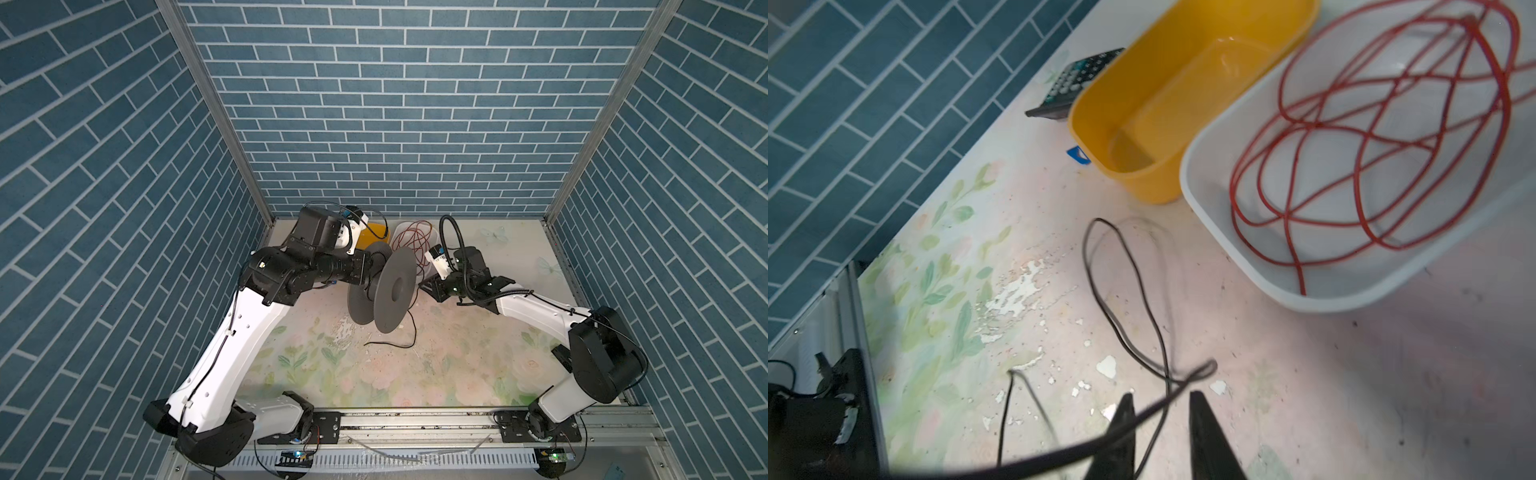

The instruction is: Wrap the cables

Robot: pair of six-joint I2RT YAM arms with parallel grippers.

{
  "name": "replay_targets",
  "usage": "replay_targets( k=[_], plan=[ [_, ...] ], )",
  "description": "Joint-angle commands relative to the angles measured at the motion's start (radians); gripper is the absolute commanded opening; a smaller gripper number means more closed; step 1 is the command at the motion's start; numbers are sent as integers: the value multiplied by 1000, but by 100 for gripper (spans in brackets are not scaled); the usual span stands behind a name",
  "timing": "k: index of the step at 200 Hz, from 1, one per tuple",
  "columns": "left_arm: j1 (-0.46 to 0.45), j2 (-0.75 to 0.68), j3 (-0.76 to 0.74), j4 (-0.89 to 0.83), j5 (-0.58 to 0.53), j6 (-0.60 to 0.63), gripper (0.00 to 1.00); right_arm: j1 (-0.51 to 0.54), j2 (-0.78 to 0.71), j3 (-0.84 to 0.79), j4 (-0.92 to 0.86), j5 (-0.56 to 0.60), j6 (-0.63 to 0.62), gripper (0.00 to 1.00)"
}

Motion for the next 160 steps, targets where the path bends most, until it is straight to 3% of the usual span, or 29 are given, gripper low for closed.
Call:
replay_targets(
  k=[1,27,58,116,160],
  plan=[
    [7,-17,27,84,55,-39,0,4,-75,-81,164,24,53,32],
    [8,-21,24,116,67,-59,0,5,-107,-175,290,20,88,51],
    [8,-30,21,148,67,-77,0,6,-122,-277,450,4,144,64],
    [15,-26,33,183,80,-101,0,18,-38,-375,803,-28,226,64],
    [17,-32,20,192,82,-108,0,33,32,-356,899,-5,221,61]
  ],
)
